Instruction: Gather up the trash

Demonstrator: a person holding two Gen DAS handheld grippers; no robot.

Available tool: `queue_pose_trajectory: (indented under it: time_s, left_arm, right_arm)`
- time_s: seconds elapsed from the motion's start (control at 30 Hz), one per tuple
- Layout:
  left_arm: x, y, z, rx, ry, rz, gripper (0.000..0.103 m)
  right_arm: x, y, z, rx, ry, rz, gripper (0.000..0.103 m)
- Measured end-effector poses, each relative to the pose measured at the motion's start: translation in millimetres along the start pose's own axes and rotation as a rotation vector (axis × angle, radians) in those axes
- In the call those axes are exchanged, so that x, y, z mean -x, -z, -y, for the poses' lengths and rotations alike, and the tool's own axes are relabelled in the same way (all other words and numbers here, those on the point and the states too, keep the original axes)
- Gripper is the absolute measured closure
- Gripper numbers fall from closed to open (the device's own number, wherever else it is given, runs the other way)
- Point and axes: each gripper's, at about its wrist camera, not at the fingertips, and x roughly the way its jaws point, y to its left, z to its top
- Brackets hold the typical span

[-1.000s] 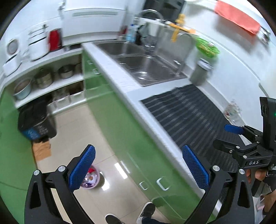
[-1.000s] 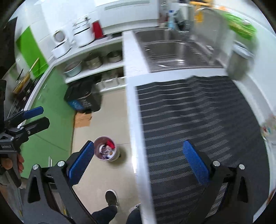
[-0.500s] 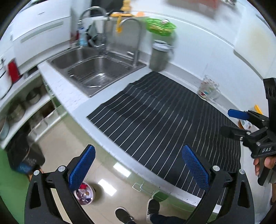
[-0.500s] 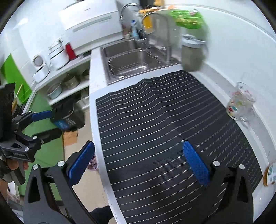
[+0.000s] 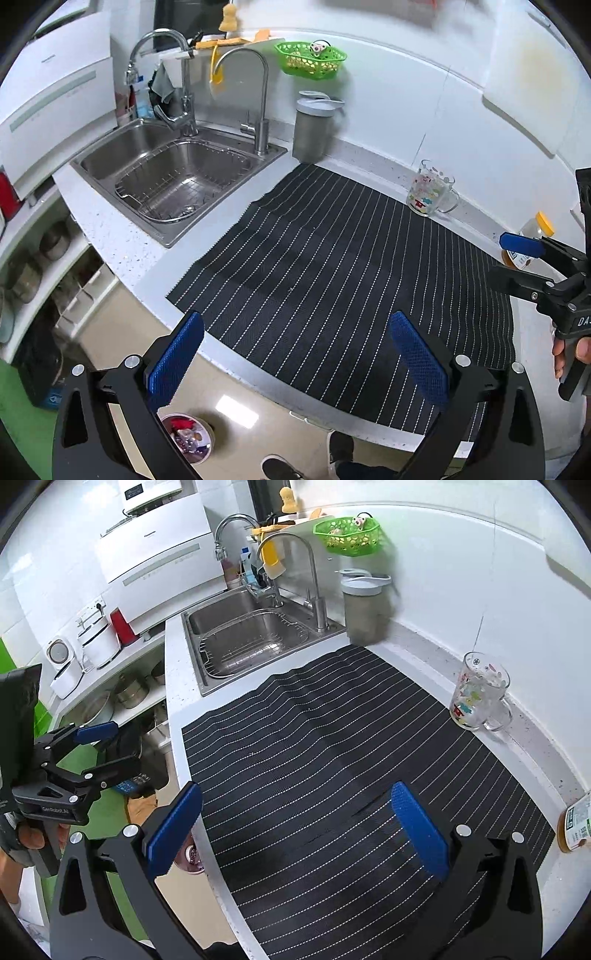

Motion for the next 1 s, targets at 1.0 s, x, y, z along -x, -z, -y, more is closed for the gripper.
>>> queue_pose_trajectory:
  time_s: [1.0]
  left_arm:
    - [-8,-10,11,-0.01,-0.034,-0.009,0.006]
  right_arm:
    - [-7,0,4,-0.002,0.005,-0.013,0.003]
